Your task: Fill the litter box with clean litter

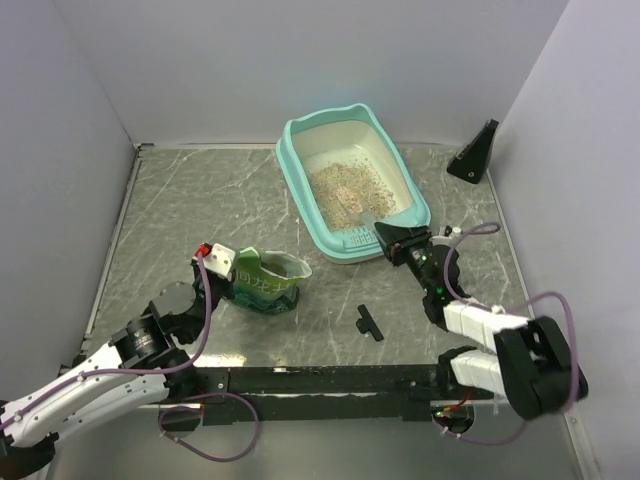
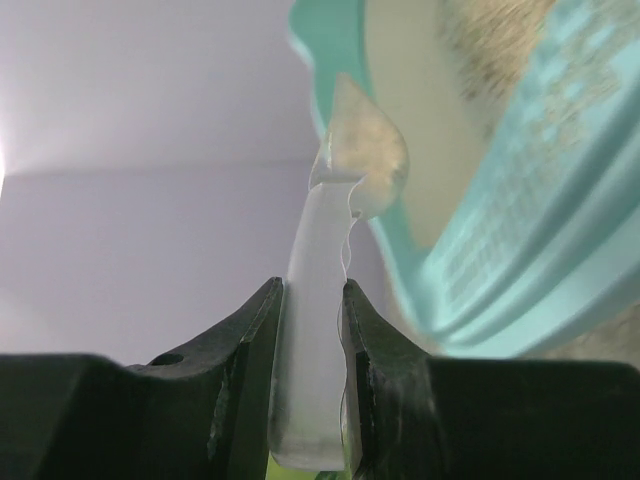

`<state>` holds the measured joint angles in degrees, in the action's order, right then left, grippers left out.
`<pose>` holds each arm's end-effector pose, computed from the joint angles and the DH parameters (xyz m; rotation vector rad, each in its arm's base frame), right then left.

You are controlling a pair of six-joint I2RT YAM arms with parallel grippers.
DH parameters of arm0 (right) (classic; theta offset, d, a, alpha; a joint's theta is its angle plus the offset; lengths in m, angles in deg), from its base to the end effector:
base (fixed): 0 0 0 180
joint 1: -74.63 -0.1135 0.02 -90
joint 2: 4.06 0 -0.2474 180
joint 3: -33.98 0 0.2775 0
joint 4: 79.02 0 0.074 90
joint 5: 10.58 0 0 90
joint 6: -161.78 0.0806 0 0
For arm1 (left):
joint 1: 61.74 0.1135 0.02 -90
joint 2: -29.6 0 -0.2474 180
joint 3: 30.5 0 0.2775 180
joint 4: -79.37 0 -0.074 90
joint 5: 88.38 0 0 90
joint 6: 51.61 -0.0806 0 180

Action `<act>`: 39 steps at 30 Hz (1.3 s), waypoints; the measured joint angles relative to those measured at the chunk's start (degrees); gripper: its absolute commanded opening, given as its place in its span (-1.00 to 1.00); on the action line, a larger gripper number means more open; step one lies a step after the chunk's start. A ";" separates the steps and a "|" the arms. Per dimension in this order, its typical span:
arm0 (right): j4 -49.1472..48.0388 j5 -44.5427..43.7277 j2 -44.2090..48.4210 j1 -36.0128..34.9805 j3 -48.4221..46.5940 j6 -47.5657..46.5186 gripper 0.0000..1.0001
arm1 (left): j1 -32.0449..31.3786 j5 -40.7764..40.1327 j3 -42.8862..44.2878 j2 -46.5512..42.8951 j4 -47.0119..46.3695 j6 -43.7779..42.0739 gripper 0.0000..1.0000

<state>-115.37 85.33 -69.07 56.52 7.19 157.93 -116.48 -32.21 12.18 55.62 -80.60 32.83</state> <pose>0.2708 0.0973 0.1610 0.9417 1.5575 1.4465 0.1545 -0.1409 0.2933 0.3967 1.5734 -0.1806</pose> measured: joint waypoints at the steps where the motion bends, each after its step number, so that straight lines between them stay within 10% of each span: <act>1: -0.81 0.59 -2.45 1.25 -0.55 -0.07 -1.00 | 0.07 0.15 -0.02 0.00 0.00 0.02 -0.98; 9: 7.52 6.43 -15.23 7.10 -15.15 -8.07 -1.00 | 0.68 0.96 0.00 0.02 0.11 0.07 -0.98; 22: 58.16 2.89 -23.08 7.30 -57.24 -42.36 -1.00 | 3.48 1.51 0.98 4.09 0.50 1.66 -0.98; 39: 91.43 -8.07 -27.15 1.51 -77.66 -65.64 -1.00 | 4.04 2.56 1.01 4.09 0.87 2.01 -0.99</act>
<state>-23.95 77.27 -96.22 58.03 -70.47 92.30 -112.43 -29.65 13.18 59.71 -79.72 34.84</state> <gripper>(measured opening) 0.329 0.021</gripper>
